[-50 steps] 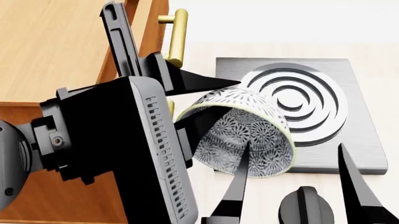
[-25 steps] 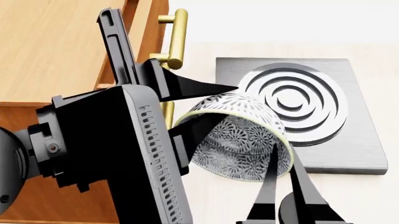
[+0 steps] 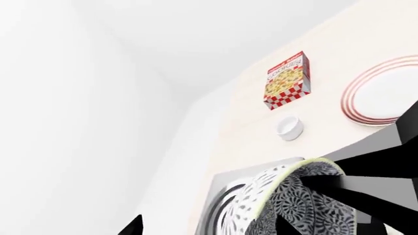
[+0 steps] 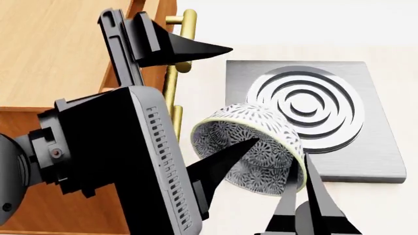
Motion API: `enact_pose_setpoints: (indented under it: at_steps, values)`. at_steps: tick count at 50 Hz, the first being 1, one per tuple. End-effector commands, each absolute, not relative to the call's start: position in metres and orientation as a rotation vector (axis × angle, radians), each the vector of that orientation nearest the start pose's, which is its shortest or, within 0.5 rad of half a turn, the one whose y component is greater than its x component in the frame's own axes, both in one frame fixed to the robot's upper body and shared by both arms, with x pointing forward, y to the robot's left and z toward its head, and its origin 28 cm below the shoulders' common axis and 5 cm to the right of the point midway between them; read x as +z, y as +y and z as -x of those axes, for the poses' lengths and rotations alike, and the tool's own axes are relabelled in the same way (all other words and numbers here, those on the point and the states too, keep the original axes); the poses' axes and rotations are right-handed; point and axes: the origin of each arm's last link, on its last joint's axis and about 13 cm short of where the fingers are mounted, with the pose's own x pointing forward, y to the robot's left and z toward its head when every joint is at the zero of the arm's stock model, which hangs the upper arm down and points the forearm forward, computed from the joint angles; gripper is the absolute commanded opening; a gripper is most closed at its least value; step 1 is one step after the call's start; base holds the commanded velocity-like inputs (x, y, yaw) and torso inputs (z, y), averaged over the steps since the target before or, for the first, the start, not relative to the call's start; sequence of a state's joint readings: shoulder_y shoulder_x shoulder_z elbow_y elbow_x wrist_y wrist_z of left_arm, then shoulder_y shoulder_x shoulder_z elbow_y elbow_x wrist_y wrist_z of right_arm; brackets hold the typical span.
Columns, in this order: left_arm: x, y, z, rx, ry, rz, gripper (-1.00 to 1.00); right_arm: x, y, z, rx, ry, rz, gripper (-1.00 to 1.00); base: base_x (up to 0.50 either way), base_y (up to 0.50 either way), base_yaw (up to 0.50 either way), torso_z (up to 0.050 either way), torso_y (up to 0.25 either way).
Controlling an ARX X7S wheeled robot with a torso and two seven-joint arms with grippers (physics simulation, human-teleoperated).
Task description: Pick the akita bowl on the wooden cabinet and place it on the plate.
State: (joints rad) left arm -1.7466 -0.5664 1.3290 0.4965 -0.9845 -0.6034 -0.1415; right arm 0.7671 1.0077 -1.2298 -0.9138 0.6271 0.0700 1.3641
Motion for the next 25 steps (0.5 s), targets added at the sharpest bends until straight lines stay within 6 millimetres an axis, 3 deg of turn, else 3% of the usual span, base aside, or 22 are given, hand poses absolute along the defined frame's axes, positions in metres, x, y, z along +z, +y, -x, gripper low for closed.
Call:
enact_pose_setpoints:
  at_steps: [1, 25]
  values:
    - [0.323, 0.143, -0.253, -0.966, -0.352, -0.829, 1.0, 0.183, -0.089, -0.148, -0.026, -0.429, 0.054, -1.0, 0.0, 0.0, 0.0, 0.0, 0.0]
    - [0.324, 0.142, -0.254, -0.95, -0.369, -0.809, 1.0, 0.18, -0.104, -0.152, -0.139, -0.424, 0.04, -1.0, 0.0, 0.0, 0.0, 0.0, 0.0]
